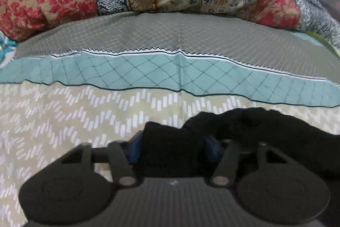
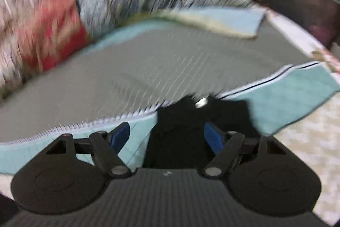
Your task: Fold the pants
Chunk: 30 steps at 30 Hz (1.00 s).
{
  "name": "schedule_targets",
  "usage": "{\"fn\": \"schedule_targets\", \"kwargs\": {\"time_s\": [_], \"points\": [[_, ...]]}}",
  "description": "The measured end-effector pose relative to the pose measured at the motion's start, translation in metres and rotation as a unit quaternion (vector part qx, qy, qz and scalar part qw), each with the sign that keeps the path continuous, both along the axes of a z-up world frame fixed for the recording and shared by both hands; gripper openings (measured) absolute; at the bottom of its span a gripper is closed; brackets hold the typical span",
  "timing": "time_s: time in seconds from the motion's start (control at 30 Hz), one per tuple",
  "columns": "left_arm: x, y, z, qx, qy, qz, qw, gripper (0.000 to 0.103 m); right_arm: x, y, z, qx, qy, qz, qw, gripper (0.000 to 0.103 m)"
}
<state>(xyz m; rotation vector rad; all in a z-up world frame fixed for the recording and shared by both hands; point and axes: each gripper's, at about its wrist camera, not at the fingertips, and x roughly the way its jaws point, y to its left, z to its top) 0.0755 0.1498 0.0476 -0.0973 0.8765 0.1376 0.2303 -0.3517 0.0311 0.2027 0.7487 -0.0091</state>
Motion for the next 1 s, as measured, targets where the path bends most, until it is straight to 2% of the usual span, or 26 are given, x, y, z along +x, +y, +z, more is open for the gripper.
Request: {"fn": "schedule_targets", "kwargs": {"time_s": [0.03,0.07,0.1,0.13,0.2,0.27,0.33,0.4,0.43,0.5,0.6,0.7,0.77,0.8,0.87,1.0], "points": [[-0.001,-0.003,0.001,0.014,-0.001,0.000,0.9999,0.044,0.009,0.004,-0.006,-0.011,0.014,-0.005,1.000,0.061],[-0.002,-0.003,0.003,0.022,-0.003,-0.001,0.9998,0.040,0.022,0.007,-0.016,-0.027,0.032,-0.017,0.999,0.027],[-0.006,-0.004,0.007,0.028,-0.009,0.000,0.9996,0.032,0.030,0.007,-0.019,-0.041,0.026,-0.036,0.998,0.017],[-0.010,-0.001,0.014,0.030,-0.020,0.002,0.9993,0.028,0.030,0.000,-0.015,-0.027,0.010,-0.048,0.998,0.008],[-0.021,0.011,0.029,0.024,-0.052,0.014,0.9983,0.027,0.031,-0.022,0.001,0.015,-0.026,-0.087,0.996,0.008],[-0.029,0.031,0.046,0.007,-0.083,0.048,0.9953,0.026,0.022,-0.050,0.029,0.055,-0.094,-0.122,0.987,0.007],[-0.038,0.054,0.062,-0.033,-0.118,0.096,0.9878,0.026,0.017,-0.088,0.060,0.137,-0.159,-0.172,0.962,0.007],[-0.050,0.072,0.070,-0.089,-0.144,0.131,0.9768,0.026,-0.018,-0.124,0.075,0.222,-0.210,-0.210,0.929,0.007],[-0.055,0.077,0.071,-0.116,-0.150,0.132,0.9729,0.026,-0.034,-0.140,0.081,0.244,-0.221,-0.221,0.918,0.007],[-0.063,0.072,0.069,-0.123,-0.154,0.121,0.9729,0.026,-0.038,-0.150,0.085,0.246,-0.212,-0.230,0.917,0.007],[-0.077,0.062,0.064,-0.117,-0.146,0.107,0.9765,0.027,-0.056,-0.160,0.068,0.262,-0.163,-0.250,0.918,0.007],[-0.101,0.061,0.065,-0.148,-0.145,0.106,0.9726,0.027,-0.097,-0.176,0.043,0.296,-0.120,-0.269,0.909,0.007],[-0.118,0.059,0.073,-0.150,-0.150,0.098,0.9724,0.027,-0.132,-0.182,0.034,0.317,-0.104,-0.279,0.901,0.007],[-0.128,0.058,0.077,-0.145,-0.153,0.094,0.9730,0.027,-0.144,-0.185,0.031,0.329,-0.105,-0.280,0.896,0.007],[-0.152,0.056,0.089,-0.146,-0.166,0.083,0.9717,0.027,-0.208,-0.185,0.034,0.351,-0.121,-0.279,0.886,0.007],[-0.204,0.057,0.102,-0.161,-0.194,0.075,0.9648,0.027,-0.320,-0.201,0.040,0.366,-0.176,-0.260,0.876,0.007]]}}
